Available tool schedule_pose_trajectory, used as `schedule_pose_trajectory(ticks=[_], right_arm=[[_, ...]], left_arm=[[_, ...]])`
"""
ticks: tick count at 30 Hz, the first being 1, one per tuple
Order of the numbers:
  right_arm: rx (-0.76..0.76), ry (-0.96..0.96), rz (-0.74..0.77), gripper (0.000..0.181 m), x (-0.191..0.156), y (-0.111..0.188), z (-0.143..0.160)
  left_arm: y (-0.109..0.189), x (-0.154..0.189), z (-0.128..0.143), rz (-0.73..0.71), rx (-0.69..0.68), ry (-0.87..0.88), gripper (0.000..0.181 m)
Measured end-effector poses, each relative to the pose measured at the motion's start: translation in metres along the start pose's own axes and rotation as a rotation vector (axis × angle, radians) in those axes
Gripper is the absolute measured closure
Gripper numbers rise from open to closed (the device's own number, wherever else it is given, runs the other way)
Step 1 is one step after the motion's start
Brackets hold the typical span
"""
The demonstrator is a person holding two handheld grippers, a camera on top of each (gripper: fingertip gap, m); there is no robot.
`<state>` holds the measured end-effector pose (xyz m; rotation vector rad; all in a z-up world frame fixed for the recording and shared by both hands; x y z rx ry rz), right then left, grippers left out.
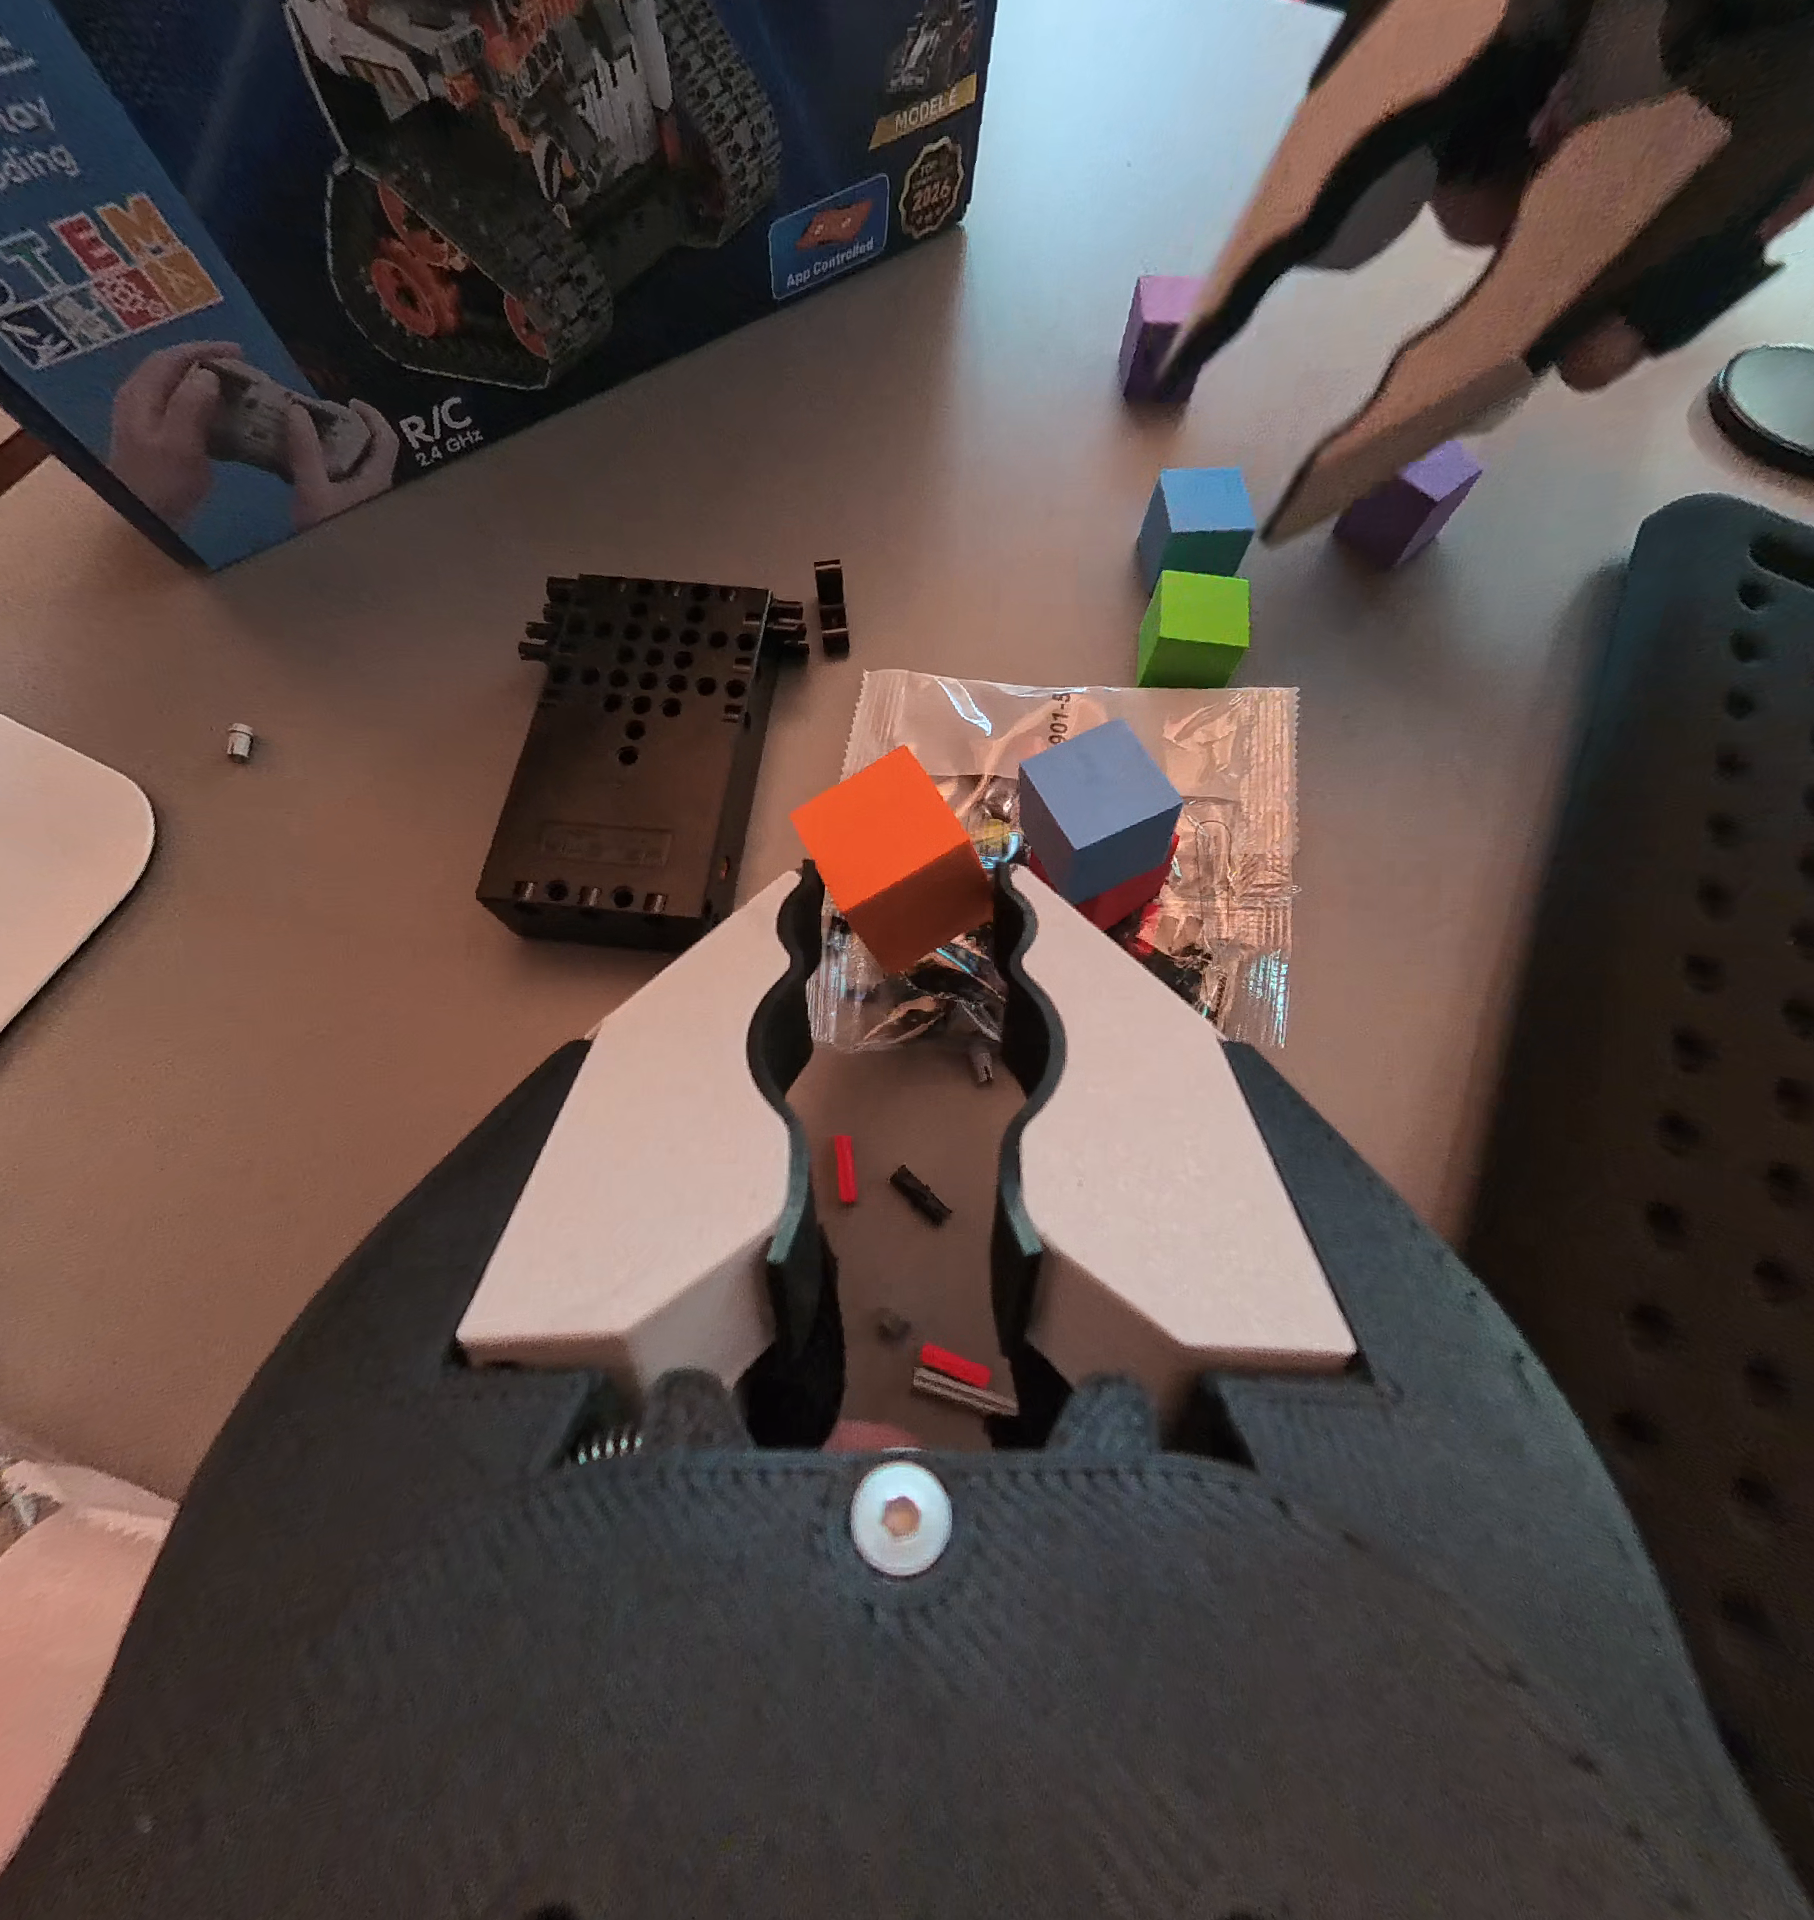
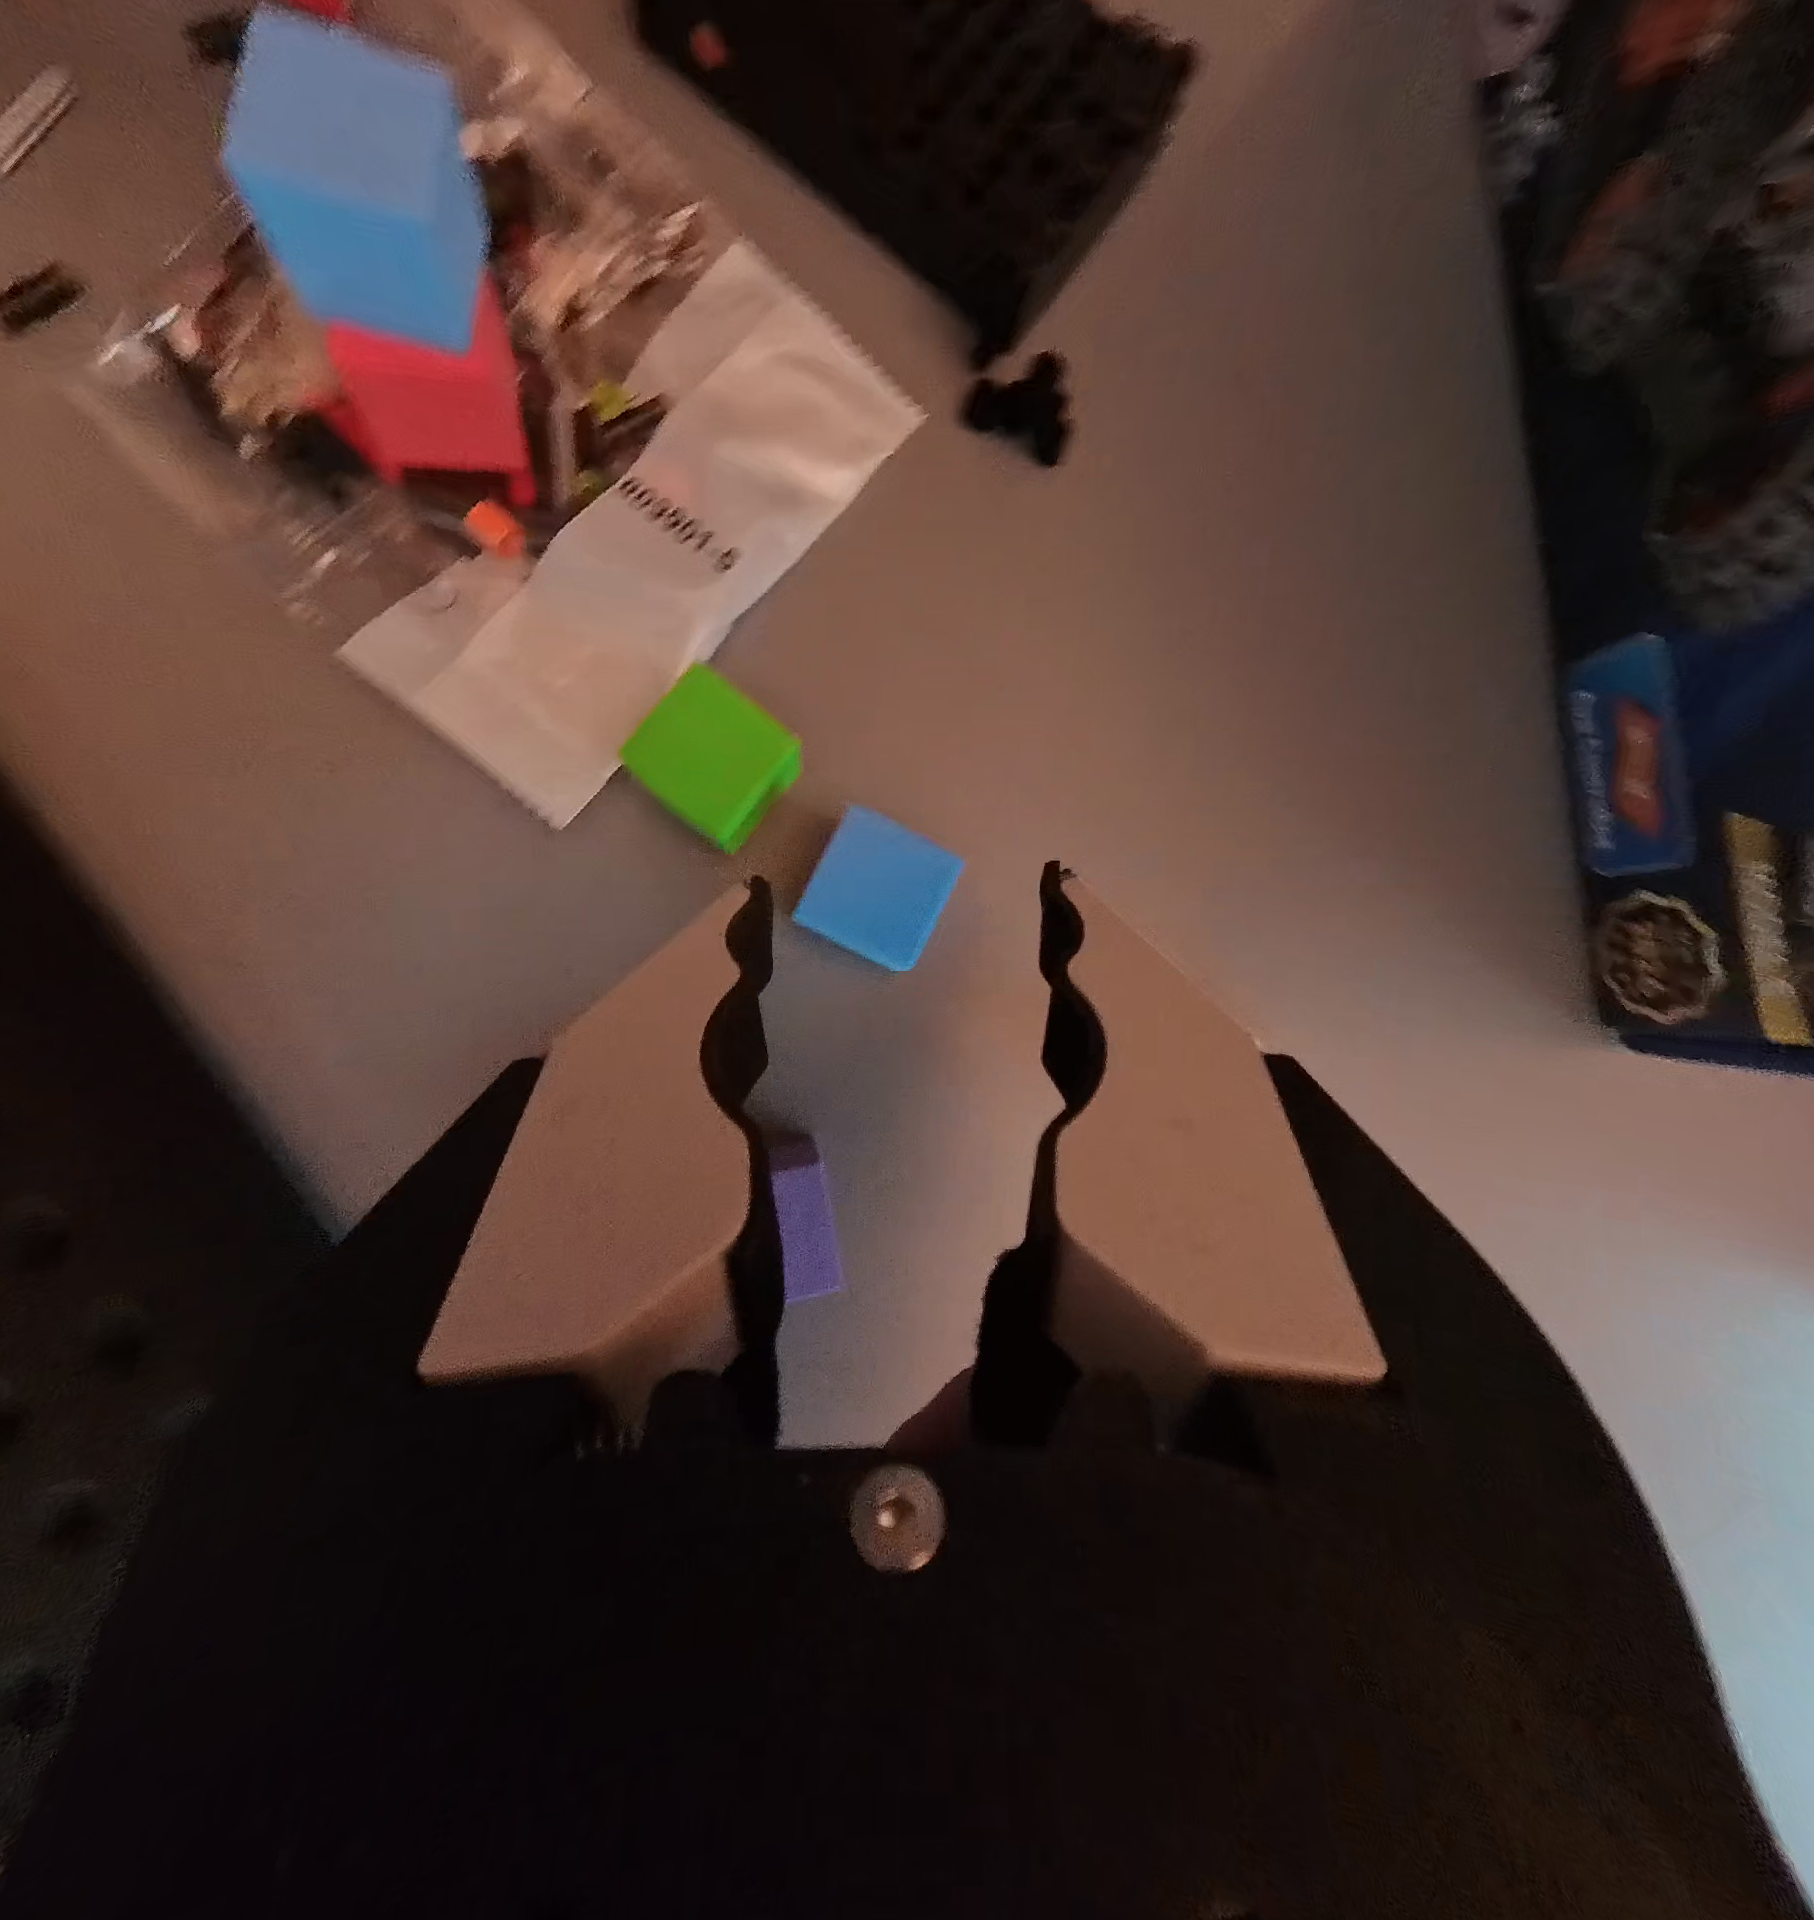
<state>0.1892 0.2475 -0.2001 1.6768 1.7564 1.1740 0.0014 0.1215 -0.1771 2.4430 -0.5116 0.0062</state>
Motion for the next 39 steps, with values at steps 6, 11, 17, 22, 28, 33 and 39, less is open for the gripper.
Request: schedule_pose_trajectory(ticks=[6,11,17,22,28,33,39], right_arm=[[-0.037,-0.008,-0.034,0.147,-0.005,-0.019,0.009],[0.048,-0.051,0.004,0.151,-0.001,-0.006,-0.002],[0.224,0.051,-0.081,0.151,-0.029,0.020,-0.072],[0.210,0.127,-0.154,0.151,-0.048,0.009,-0.109],[0.151,0.134,-0.188,0.150,-0.055,-0.013,-0.117],[0.128,0.131,-0.195,0.148,-0.055,-0.018,-0.115],[0.155,0.126,-0.191,0.139,-0.054,-0.012,-0.115]], left_arm=[[0.002,-0.001,-0.003,-0.006,0.015,0.002,0.150],[0.006,-0.008,-0.006,-0.032,0.051,0.028,0.150],[0.008,-0.014,-0.010,-0.063,0.084,0.044,0.150],[0.011,-0.019,-0.011,-0.080,0.106,0.061,0.151],[0.013,-0.021,-0.012,-0.087,0.114,0.064,0.150],[0.014,-0.019,-0.013,-0.084,0.121,0.061,0.150],[0.017,-0.014,-0.018,-0.049,0.148,0.051,0.150]])
Point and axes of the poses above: each gripper's, where its closed fingertips meet, y back along the fingers, z out of its underside, x = y × z across the jaws, the point moved 5 cm from there along y, back along the fingers, and after that the axes turned 9 degrees about y, right-handed, at the moved point
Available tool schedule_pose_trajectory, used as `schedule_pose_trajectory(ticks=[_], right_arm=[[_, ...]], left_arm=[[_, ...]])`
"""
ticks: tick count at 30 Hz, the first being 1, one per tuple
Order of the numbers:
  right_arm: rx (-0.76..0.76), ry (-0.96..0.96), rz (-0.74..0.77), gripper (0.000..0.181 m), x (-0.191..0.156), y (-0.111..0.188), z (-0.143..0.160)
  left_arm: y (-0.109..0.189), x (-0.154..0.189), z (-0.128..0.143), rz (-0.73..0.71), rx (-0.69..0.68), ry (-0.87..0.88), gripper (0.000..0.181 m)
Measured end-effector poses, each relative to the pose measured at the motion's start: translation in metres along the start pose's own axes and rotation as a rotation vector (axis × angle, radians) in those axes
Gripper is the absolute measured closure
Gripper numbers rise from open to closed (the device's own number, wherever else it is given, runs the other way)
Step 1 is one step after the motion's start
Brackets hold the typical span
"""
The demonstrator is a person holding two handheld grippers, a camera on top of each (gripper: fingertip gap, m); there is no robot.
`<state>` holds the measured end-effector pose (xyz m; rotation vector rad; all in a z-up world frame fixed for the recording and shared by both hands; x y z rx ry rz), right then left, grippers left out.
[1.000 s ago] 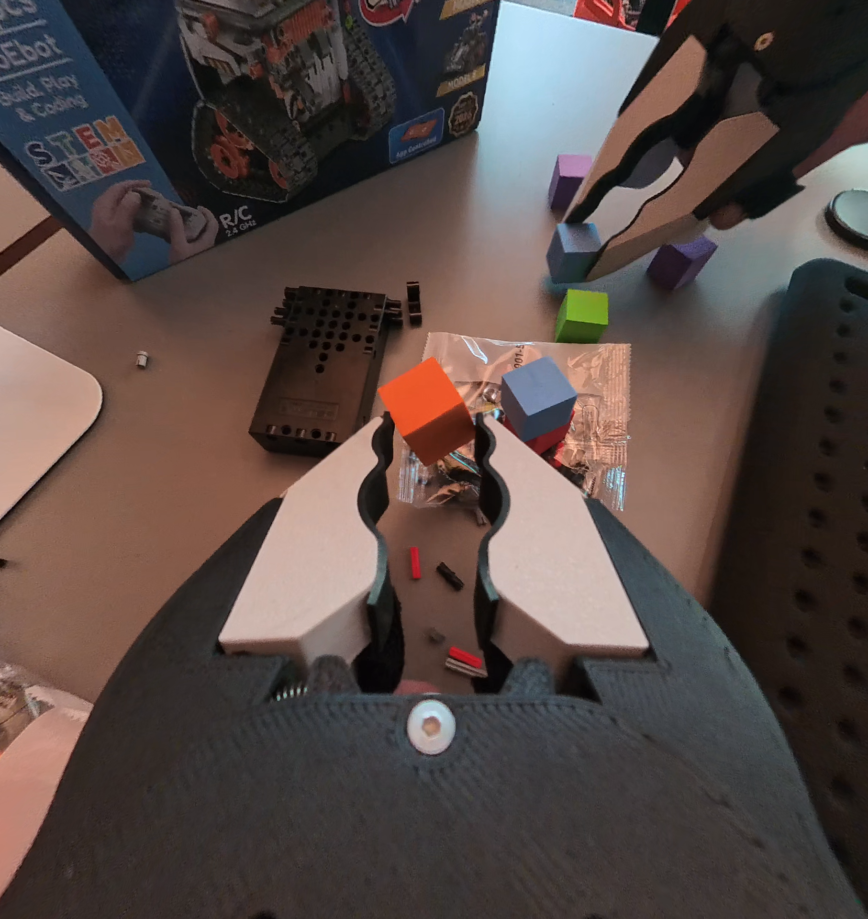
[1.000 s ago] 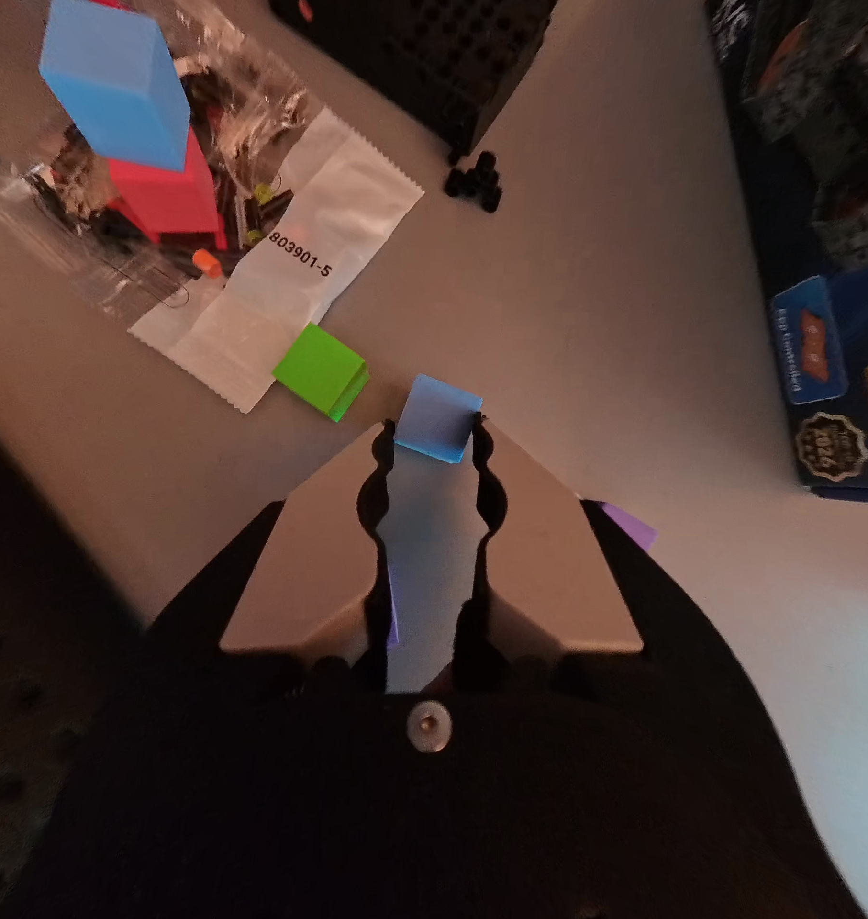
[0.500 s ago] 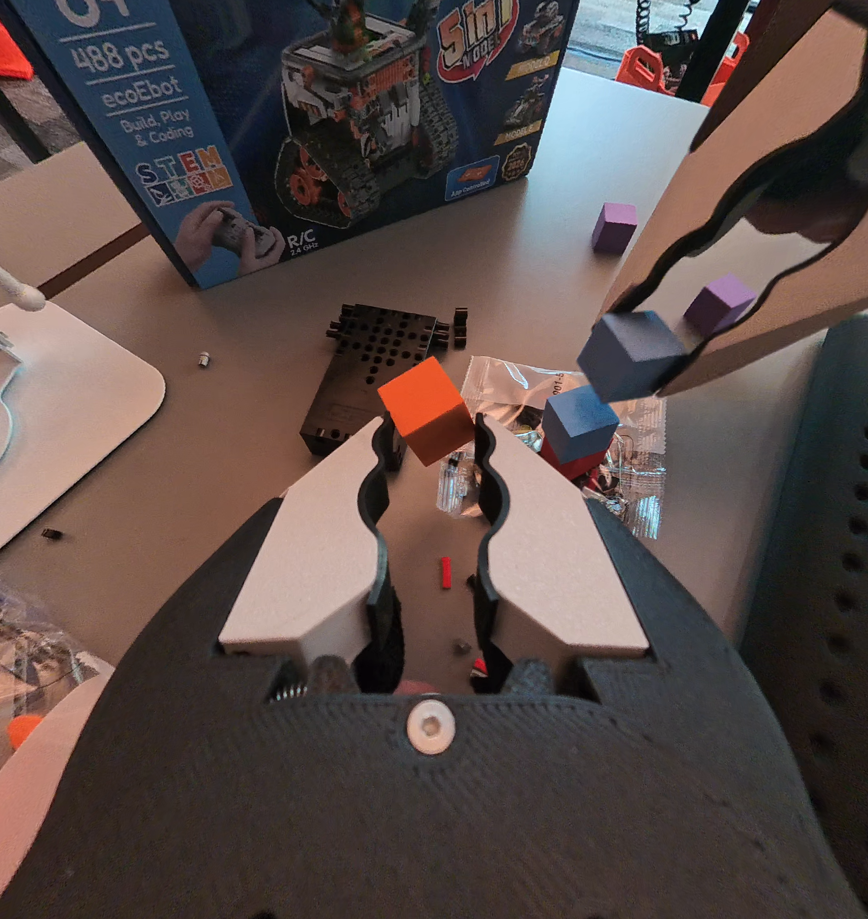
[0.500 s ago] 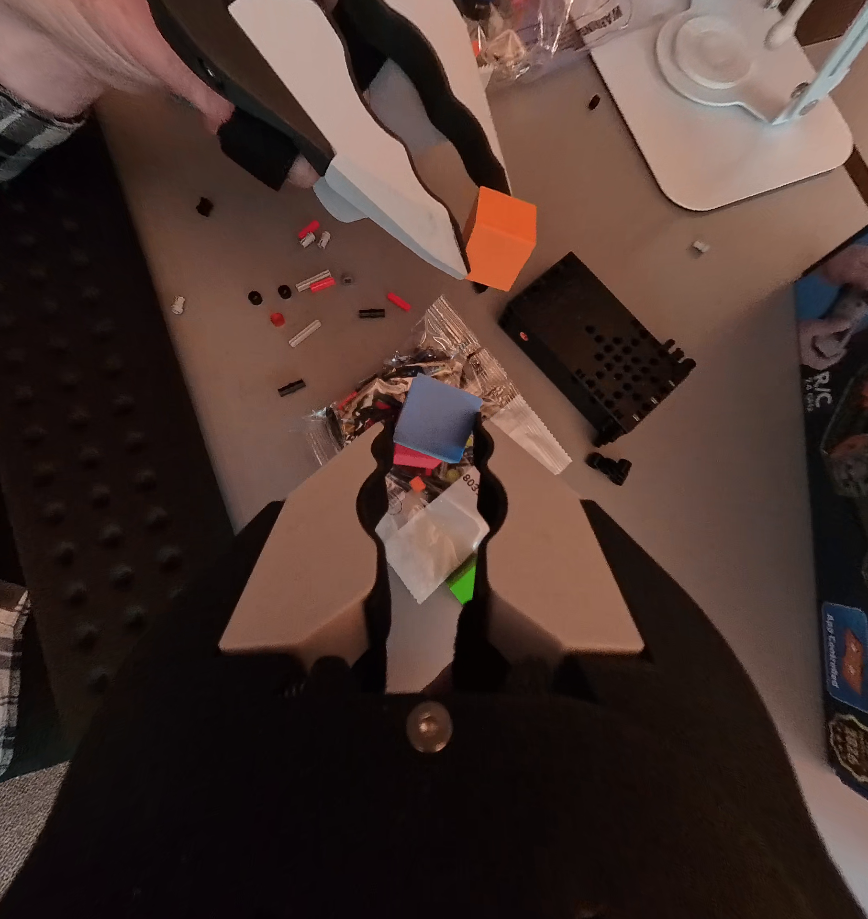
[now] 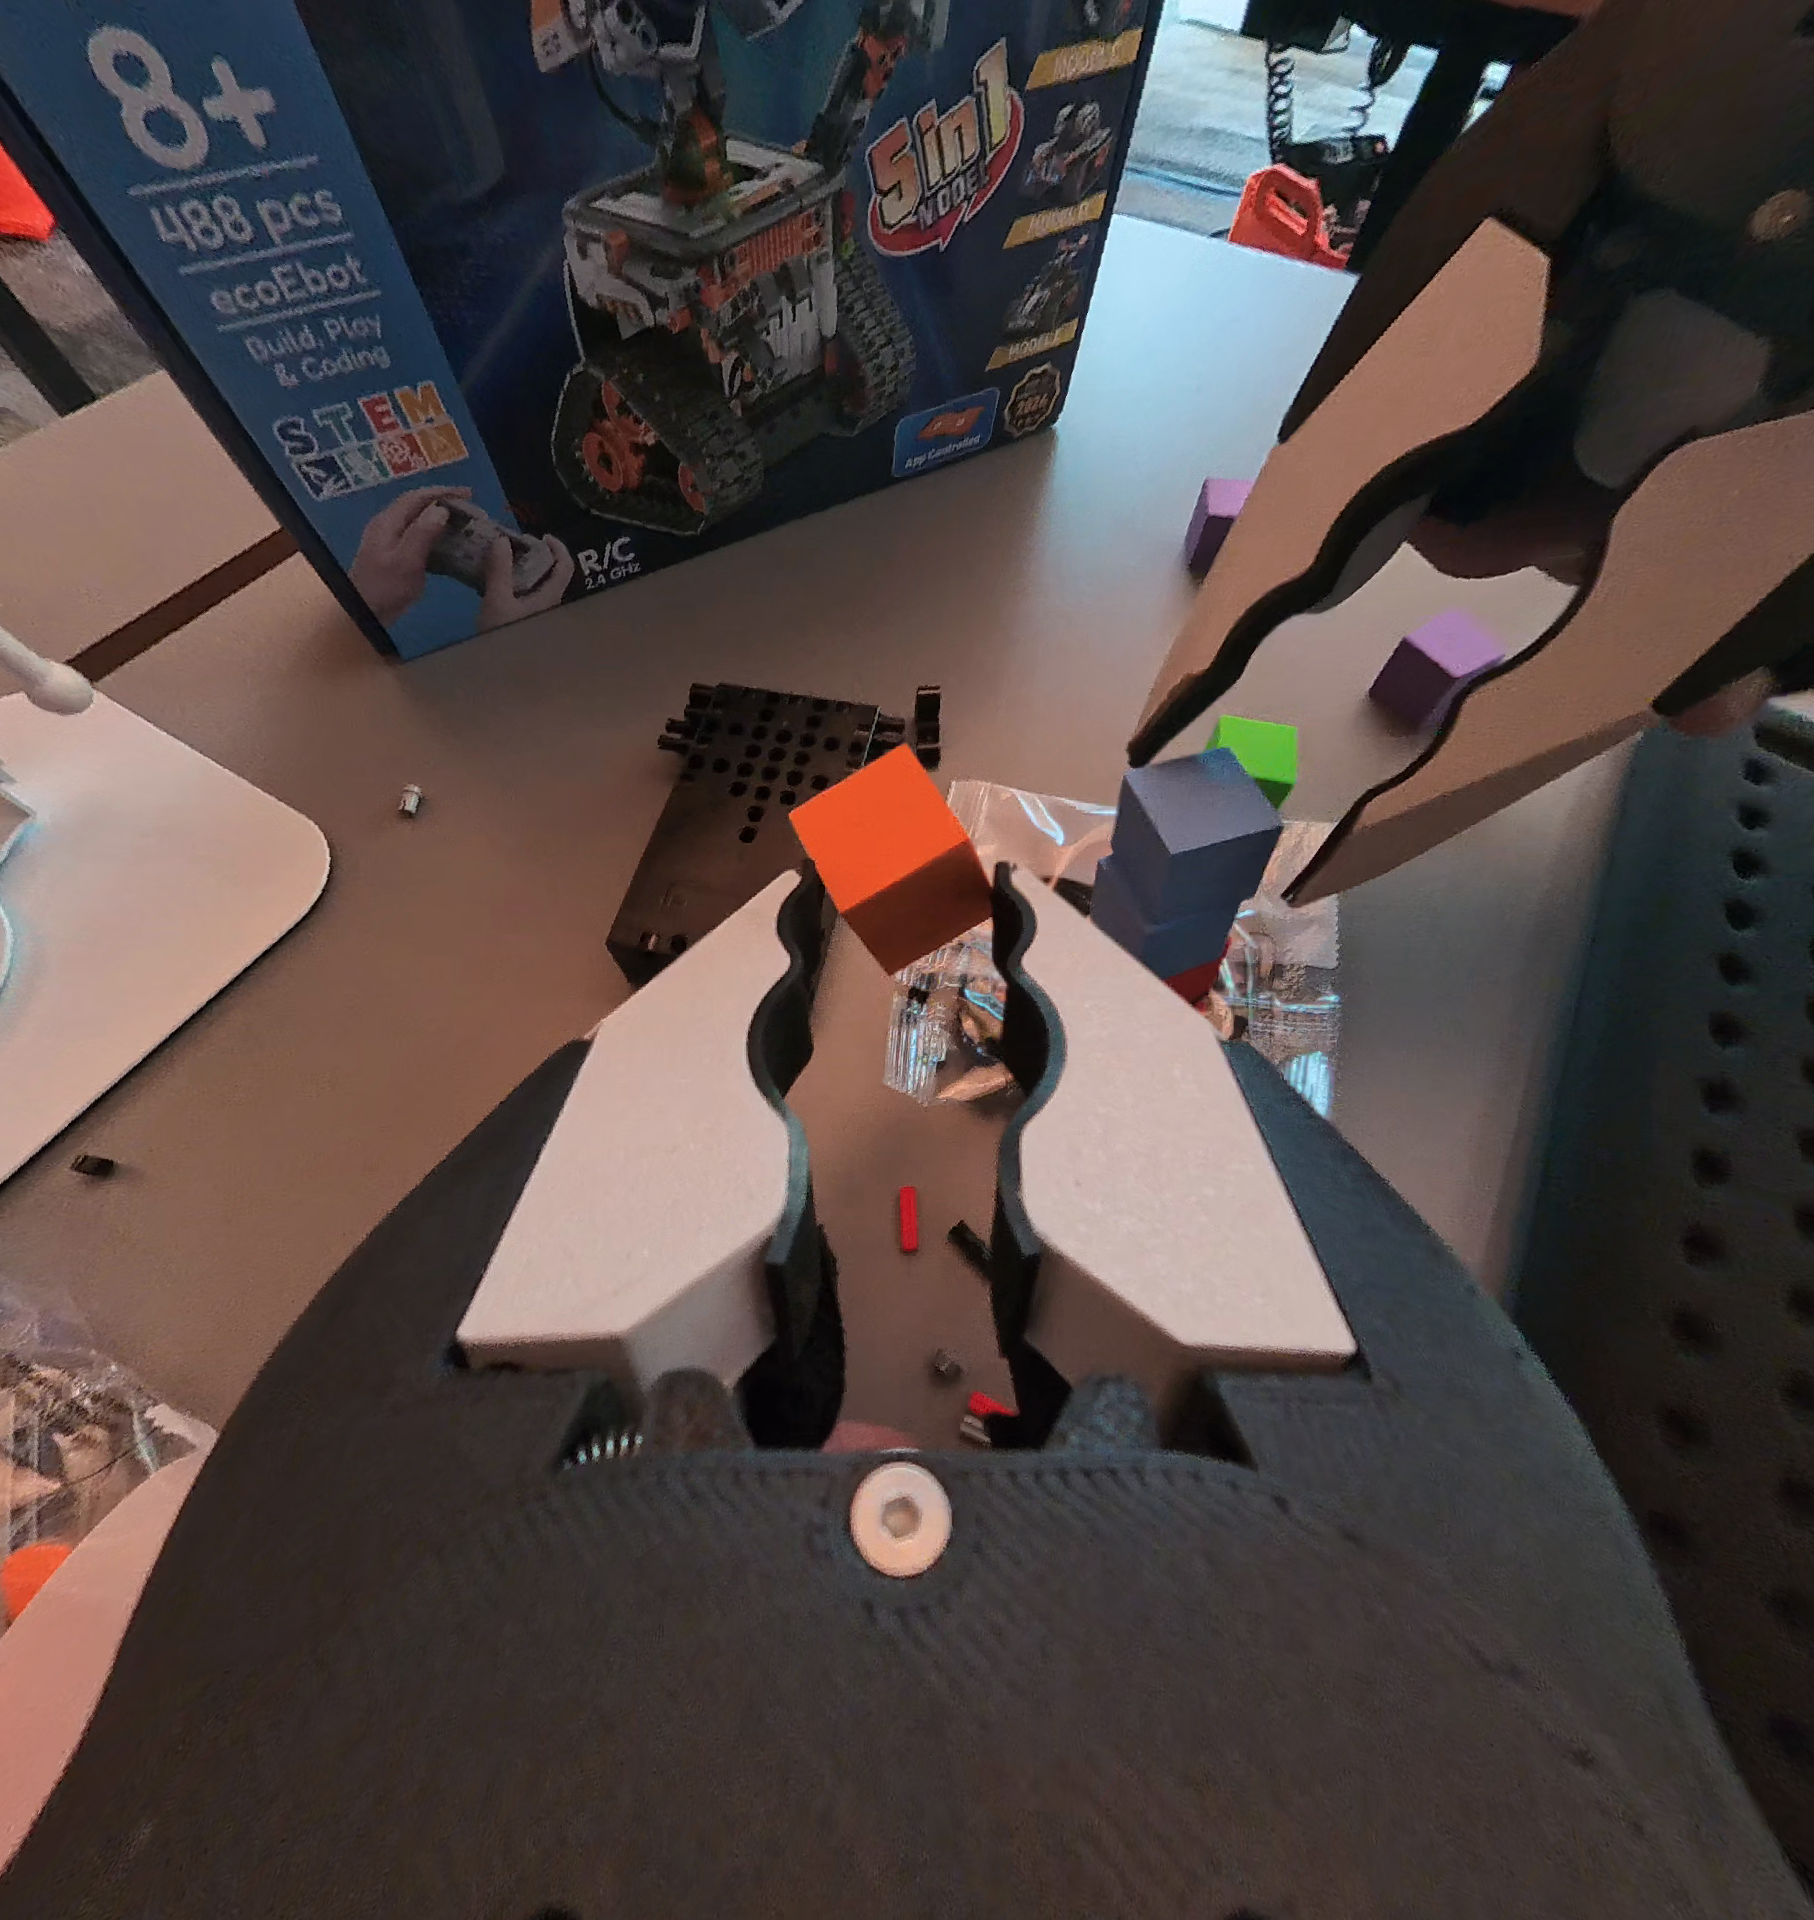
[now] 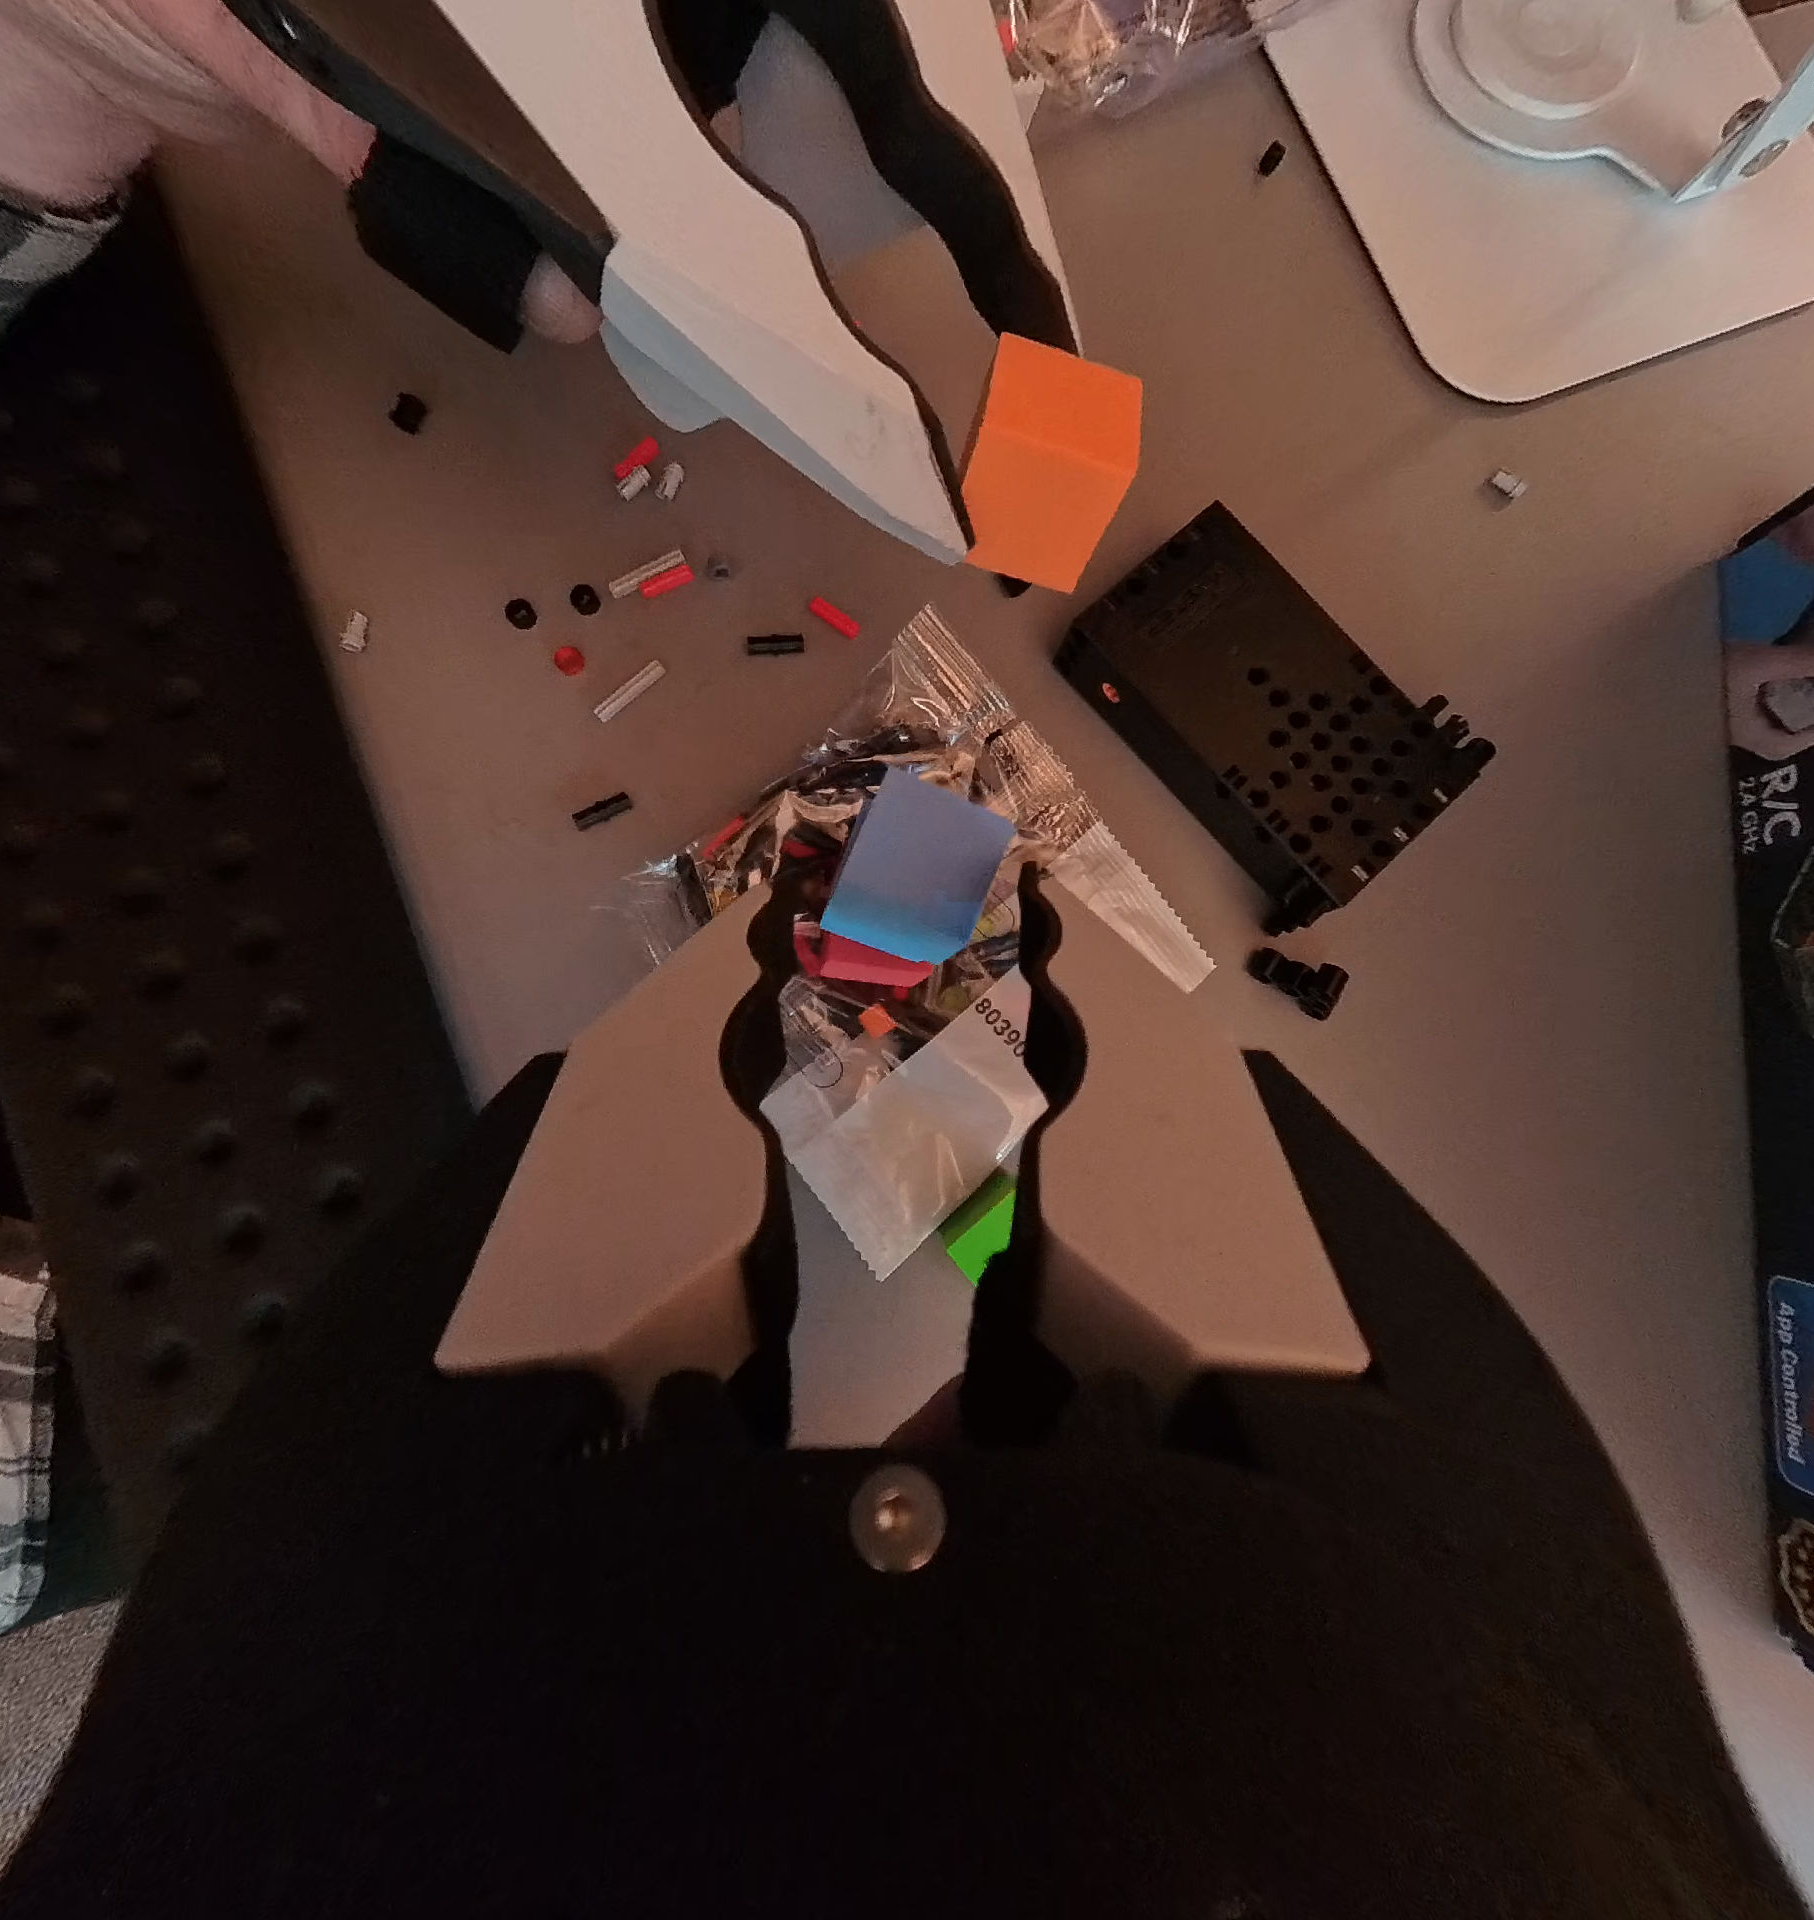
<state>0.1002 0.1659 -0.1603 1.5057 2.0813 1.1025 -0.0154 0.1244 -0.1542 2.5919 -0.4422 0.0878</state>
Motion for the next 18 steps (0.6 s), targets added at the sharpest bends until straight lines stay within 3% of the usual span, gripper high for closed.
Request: schedule_pose_trajectory(ticks=[7,18], right_arm=[[0.102,-0.061,0.072,0.141,0.007,0.032,0.010],[0.165,-0.104,0.128,0.143,0.001,0.051,0.028]], left_arm=[[0.008,0.035,-0.017,0.201,0.088,-0.036,0.150],[-0.010,0.056,-0.013,0.191,-0.039,-0.168,0.150]])
Point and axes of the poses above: each gripper's, where its closed fingertips meet, y back along the fingers, z out of its underside, x = y × z across the jaws, the point moved 5 cm from there along y, back along the fingers, and after that the axes turned 9 degrees about y, right-handed, at the moved point
